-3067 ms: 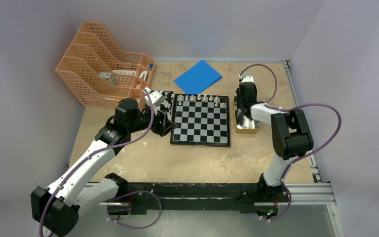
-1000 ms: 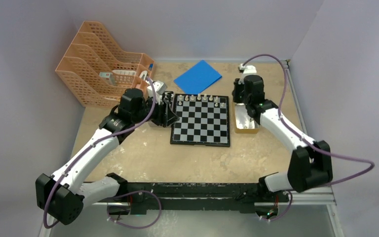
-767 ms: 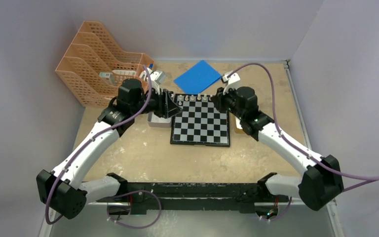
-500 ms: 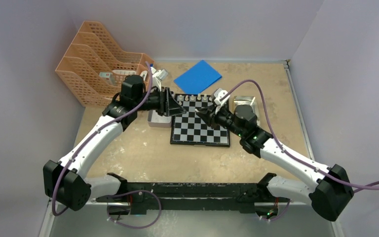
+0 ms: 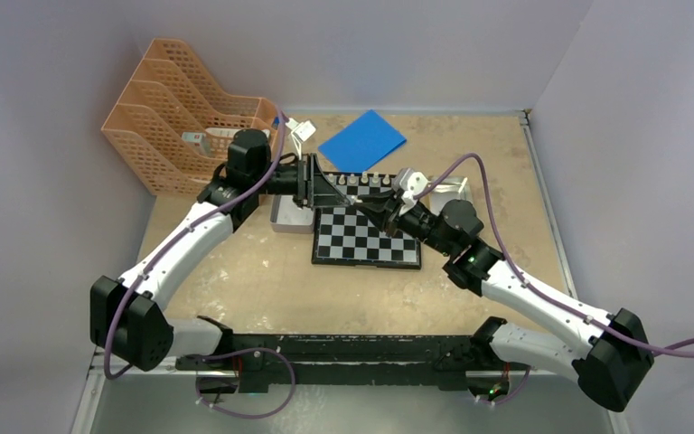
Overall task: Set up the chess pieces on the board
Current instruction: Place the chess piece on the chessboard.
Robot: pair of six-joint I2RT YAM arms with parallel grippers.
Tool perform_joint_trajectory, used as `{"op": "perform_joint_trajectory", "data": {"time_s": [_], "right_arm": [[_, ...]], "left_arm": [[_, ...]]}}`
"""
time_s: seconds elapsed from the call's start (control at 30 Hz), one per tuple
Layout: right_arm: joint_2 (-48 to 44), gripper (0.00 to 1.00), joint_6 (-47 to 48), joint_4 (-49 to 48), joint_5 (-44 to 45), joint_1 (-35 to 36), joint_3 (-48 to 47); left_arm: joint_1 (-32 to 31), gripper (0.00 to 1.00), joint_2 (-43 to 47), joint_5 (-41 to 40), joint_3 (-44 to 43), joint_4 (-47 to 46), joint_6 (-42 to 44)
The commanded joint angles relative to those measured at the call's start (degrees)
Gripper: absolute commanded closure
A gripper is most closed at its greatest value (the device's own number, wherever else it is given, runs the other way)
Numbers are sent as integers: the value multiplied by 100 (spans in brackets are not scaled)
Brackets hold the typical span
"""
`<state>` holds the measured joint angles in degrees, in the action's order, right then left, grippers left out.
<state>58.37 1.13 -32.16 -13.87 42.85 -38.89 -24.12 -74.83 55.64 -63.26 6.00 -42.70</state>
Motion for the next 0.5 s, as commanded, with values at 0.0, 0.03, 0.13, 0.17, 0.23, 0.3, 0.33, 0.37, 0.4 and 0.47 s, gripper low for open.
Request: {"op": "perform_joint_trajectory", "data": {"time_s": [0.0,0.03,0.13,0.17,0.23,0.3,0.33,0.37,0.4,0.47], "right_arm": [[-89,84,129,-435,-202,48,22],[-81,84,137,-427,-204,55,29],[-84,84,142,-447,-213,59,35],[-81,84,138,-463,-225,70,39],[-59,84,129,-477,-265,71,33],[-36,84,131,-439,-303,79,8],[-32,84,133,-434,-313,76,-1],[-40,84,138,-437,-324,79,0],[-45,84,142,-436,-333,75,4],[-52,84,142,-438,-336,83,0]], "left_arm": [[21,65,-80,378,-63,-697,-337],[21,65,-103,394,-63,-757,-369],[21,64,-192,440,-94,-823,-406],[21,64,-224,447,-112,-820,-406],[21,65,-280,427,-131,-820,-398],[21,67,-315,398,-153,-832,-370],[21,68,-326,370,-170,-824,-350],[21,69,-337,345,-187,-795,-317],[21,69,-346,318,-213,-761,-290],[21,69,-361,280,-238,-739,-271]]}}
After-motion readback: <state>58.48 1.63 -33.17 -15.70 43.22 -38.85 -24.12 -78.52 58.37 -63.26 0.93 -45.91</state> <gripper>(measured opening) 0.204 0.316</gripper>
